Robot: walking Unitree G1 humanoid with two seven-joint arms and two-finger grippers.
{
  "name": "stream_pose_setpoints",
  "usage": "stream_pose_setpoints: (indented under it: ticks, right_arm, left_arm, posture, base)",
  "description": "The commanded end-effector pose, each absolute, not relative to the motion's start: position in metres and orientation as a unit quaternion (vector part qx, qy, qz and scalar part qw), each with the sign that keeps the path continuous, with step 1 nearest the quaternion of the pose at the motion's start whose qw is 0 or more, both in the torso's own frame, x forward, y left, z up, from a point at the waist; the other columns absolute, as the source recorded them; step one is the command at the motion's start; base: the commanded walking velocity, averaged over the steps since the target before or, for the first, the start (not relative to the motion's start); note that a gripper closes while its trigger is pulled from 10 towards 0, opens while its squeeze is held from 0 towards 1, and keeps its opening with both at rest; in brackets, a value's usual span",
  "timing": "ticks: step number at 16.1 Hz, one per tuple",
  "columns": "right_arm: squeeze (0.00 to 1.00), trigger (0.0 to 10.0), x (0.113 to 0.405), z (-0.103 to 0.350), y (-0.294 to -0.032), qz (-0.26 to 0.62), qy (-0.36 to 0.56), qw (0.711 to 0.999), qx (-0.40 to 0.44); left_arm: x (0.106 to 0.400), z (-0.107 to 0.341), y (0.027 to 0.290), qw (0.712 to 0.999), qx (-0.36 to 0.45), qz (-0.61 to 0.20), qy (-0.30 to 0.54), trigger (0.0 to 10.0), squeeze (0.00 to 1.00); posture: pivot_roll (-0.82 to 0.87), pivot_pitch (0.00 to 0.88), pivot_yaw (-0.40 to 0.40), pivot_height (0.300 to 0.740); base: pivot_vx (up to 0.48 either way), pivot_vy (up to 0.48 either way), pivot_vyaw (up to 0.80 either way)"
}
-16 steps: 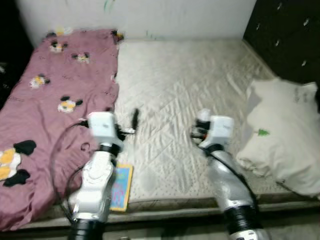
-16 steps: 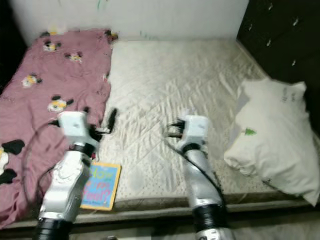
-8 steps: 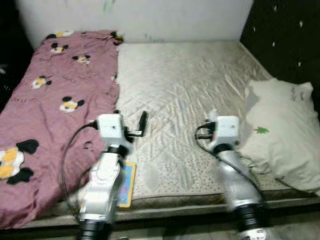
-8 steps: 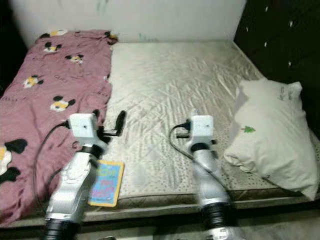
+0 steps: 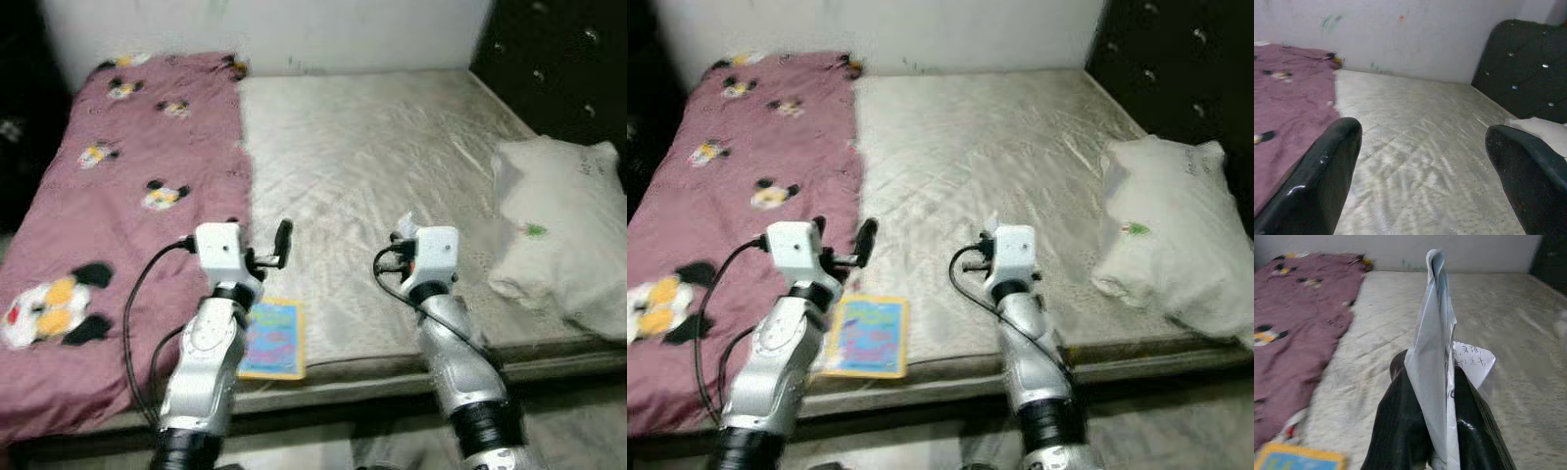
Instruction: Clean up the room
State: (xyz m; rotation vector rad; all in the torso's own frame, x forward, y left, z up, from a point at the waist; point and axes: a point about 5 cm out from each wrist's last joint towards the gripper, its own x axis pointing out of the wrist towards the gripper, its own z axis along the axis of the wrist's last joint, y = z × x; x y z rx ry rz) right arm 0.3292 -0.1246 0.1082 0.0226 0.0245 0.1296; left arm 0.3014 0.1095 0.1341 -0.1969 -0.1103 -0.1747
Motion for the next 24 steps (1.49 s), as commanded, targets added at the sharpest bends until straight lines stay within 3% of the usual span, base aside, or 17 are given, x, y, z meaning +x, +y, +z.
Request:
stream_pose_setpoints:
  ticks: [1, 3, 19, 24]
  right_arm:
    - [0.0, 10.0, 0.3302, 0.1112, -0.1188, 0.078, 0.006, 0.997, 0.014]
    - [0.0, 10.0, 0.3298, 0.1093, -0.1183, 0.081, 0.008, 0.997, 0.012]
    - [0.0, 10.0, 0.3309, 0.1056, -0.1155, 0.094, 0.013, 0.995, 0.014]
    - [0.0, 10.0, 0.3309, 0.1055, -0.1152, 0.091, 0.012, 0.996, 0.019]
  left_arm:
    - [0.3024, 0.1366, 0.1126, 0.99, -0.097, -0.079, -0.058, 10.0, 0.0]
    - [0.3038, 0.1405, 0.112, 0.99, -0.096, -0.081, -0.067, 10.0, 0.0]
    - [0.2985, 0.1442, 0.11, 0.985, -0.091, -0.115, -0.092, 10.0, 0.0]
    - [0.2983, 0.1446, 0.1103, 0.985, -0.088, -0.118, -0.093, 10.0, 0.0]
  posture:
    - [-0.04, 0.128, 0.001, 0.74]
    - [-0.03, 0.125, 0.002, 0.74]
    - [-0.03, 0.108, 0.006, 0.74]
    - [-0.03, 0.114, 0.01, 0.74]
  base:
    - [0.0, 0.48, 0.0]
    - [0.0, 0.48, 0.0]
    - [0.0, 0.0, 0.0]
    - [0.27, 0.0, 0.0]
